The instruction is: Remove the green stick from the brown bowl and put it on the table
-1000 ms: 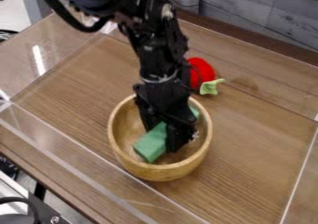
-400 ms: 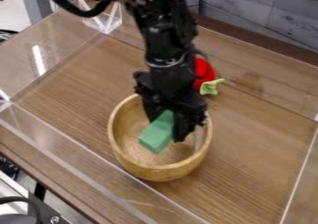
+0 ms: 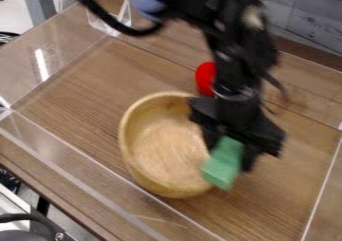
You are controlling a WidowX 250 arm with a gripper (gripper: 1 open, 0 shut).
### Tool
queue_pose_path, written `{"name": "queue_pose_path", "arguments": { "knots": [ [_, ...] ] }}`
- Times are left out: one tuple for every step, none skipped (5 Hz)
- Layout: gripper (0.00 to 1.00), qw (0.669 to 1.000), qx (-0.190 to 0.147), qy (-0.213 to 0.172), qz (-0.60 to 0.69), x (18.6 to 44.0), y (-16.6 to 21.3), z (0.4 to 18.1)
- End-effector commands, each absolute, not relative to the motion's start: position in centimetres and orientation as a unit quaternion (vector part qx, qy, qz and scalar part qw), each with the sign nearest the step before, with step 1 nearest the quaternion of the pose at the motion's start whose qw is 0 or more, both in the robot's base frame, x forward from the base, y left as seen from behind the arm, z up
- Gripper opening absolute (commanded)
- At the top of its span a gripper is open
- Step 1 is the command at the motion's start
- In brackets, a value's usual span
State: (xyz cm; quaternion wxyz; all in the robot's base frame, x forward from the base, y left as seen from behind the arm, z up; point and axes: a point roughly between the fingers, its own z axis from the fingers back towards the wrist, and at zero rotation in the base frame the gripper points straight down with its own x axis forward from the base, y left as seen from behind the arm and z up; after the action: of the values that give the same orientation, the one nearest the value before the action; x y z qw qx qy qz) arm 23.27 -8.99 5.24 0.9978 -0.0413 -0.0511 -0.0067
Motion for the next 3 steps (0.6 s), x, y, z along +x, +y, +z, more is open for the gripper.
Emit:
{"name": "queue_pose_path", "arguments": {
  "knots": [
    [0.0,0.997,-0.046,-0.057,0.003,23.32,-11.53,4.76],
    [0.0,0.997,-0.049,-0.049,0.022,23.03,-12.2,4.23],
    [0.0,0.998,-0.042,-0.046,0.013,22.91,-11.3,4.71]
  ]
}}
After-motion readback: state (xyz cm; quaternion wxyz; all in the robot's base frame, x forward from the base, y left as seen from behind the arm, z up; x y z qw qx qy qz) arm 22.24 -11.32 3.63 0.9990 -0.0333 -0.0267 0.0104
